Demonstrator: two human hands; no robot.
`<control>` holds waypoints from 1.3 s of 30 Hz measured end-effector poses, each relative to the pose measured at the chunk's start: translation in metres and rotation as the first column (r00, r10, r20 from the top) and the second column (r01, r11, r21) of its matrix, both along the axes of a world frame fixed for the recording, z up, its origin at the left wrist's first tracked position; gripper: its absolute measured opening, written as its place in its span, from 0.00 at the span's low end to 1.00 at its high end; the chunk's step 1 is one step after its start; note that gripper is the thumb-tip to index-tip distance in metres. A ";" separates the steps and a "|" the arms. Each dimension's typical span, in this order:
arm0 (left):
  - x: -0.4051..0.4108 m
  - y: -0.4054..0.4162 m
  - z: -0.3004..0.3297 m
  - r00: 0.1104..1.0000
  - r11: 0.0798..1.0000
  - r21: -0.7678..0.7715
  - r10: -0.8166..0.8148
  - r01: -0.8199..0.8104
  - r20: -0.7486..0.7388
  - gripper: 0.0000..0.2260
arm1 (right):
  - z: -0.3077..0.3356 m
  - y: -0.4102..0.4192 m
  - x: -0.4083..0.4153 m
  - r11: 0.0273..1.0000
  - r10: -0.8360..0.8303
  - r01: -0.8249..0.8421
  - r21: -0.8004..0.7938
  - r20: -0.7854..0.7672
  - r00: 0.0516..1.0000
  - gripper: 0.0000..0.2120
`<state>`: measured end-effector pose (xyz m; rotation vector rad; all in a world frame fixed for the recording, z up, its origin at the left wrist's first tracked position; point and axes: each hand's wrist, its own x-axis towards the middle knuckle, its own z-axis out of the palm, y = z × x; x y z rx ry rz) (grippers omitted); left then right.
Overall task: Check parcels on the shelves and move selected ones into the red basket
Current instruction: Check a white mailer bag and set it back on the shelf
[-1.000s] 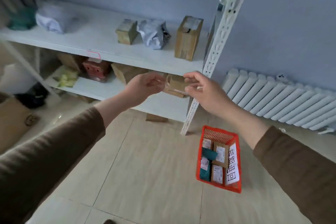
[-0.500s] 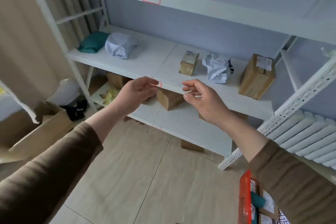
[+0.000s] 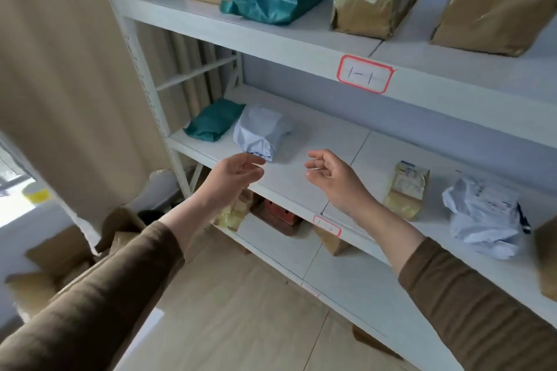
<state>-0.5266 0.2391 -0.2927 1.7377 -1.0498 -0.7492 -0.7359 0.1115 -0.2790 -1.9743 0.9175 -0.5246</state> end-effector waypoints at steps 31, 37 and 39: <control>0.316 -0.306 -0.126 0.908 0.871 0.362 -0.193 0.333 -0.373 0.12 | -0.135 -0.188 0.324 0.483 -0.694 0.626 0.612 -0.169 0.700 0.05; 0.315 -0.269 -0.119 0.835 0.861 0.327 -0.180 0.390 -0.521 0.13 | -0.129 -0.146 0.310 0.406 -0.730 0.645 0.648 -0.194 0.655 0.09; 0.315 -0.253 -0.117 0.811 0.871 0.296 -0.176 0.393 -0.558 0.15 | -0.126 -0.129 0.304 0.420 -0.736 0.611 0.671 -0.142 0.662 0.09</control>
